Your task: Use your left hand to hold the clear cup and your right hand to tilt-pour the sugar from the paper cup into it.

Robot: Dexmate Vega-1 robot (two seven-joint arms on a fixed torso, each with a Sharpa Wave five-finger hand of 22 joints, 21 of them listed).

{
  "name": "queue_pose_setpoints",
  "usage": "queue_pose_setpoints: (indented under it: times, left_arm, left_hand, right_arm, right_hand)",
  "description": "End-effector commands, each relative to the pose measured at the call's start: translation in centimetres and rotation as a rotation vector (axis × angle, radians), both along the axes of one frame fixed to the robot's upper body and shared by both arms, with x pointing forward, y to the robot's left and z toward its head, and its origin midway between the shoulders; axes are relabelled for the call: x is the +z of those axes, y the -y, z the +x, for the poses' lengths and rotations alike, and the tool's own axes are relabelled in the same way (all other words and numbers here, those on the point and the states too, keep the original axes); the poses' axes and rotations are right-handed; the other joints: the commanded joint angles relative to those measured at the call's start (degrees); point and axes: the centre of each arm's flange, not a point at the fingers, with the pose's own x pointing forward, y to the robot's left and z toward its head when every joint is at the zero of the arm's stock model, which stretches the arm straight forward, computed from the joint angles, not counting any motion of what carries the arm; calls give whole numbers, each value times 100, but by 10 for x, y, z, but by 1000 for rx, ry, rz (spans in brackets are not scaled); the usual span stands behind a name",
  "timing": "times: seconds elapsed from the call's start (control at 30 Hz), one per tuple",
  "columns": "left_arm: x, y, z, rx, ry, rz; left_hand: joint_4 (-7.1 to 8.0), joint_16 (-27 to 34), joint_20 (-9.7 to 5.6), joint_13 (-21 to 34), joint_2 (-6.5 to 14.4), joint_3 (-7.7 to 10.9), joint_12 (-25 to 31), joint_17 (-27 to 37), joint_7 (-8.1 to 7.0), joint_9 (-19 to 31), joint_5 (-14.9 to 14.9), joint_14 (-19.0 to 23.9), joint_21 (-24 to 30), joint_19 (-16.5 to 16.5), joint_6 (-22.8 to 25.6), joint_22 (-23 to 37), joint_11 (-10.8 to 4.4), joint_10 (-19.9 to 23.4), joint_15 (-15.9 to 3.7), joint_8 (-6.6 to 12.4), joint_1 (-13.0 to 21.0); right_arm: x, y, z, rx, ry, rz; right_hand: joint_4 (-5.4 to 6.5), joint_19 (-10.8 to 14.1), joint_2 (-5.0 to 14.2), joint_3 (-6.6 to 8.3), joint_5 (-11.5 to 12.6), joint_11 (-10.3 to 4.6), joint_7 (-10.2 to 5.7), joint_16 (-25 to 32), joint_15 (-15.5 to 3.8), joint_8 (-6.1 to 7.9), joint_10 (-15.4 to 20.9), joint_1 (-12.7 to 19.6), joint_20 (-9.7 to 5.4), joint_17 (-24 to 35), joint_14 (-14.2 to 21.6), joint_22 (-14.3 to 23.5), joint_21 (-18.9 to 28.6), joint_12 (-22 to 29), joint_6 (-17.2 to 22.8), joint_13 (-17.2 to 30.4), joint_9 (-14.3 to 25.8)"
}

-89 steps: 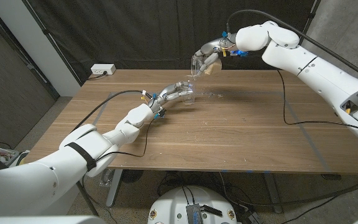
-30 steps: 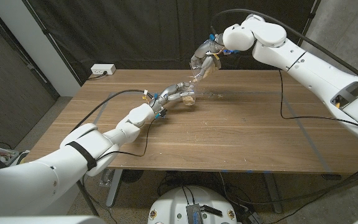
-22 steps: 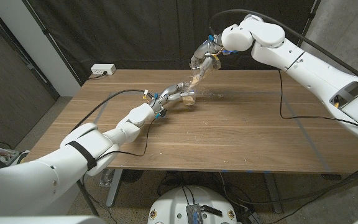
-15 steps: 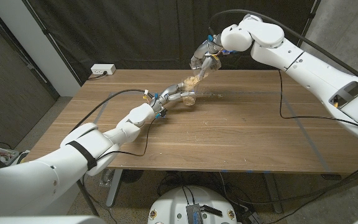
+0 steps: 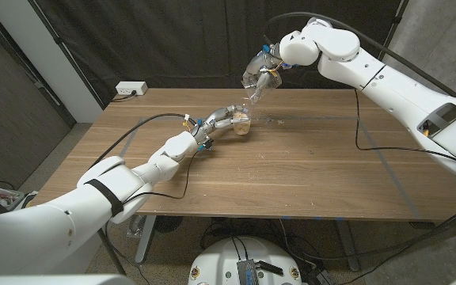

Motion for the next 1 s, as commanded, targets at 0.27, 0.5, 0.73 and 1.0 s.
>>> queue_pose_setpoints:
  times: [0.27,0.5,0.73,1.0]
  left_arm:
    - [-1,0,3,22,-3,-7]
    - [-1,-1,3,25,-2,-22]
    - [1,-7,-1,18,15,-51]
    - [6,-15,-7,-2,44,-99]
  left_hand:
    - [-8,-25,-75,24,51,-56,61,39,-19,-4,-5,56,47,-30,27,20,-39,39,-675,63,43]
    - [-5,-30,-79,28,54,-71,67,47,-29,-5,-6,67,52,-30,17,19,-38,42,-673,65,49]
    - [-4,-37,-79,24,55,-84,65,54,-13,-7,-6,71,54,-35,19,19,-39,43,-670,71,56]
    - [2,-47,-79,25,60,-101,68,63,-5,-14,-6,69,60,-32,21,18,-33,44,-662,76,59]
  right_arm:
    - [36,16,-17,-3,28,144]
    - [55,25,-27,-16,38,205]
    - [69,45,-31,-13,13,326]
    - [70,87,-32,42,1,546]
  right_hand:
    - [36,-37,87,56,15,-20,0,-5,-1015,27,59,25,1,25,58,7,-10,25,71,25,6]
    - [37,-31,86,56,15,-20,-8,-11,-1014,28,64,24,-9,32,56,2,-10,19,88,29,5]
    - [44,3,97,57,13,0,12,-14,-1014,45,112,16,-25,45,73,-6,-2,20,145,23,7]
    - [48,85,110,61,8,15,47,3,-1016,85,219,15,-36,64,135,-17,24,25,254,-5,12]
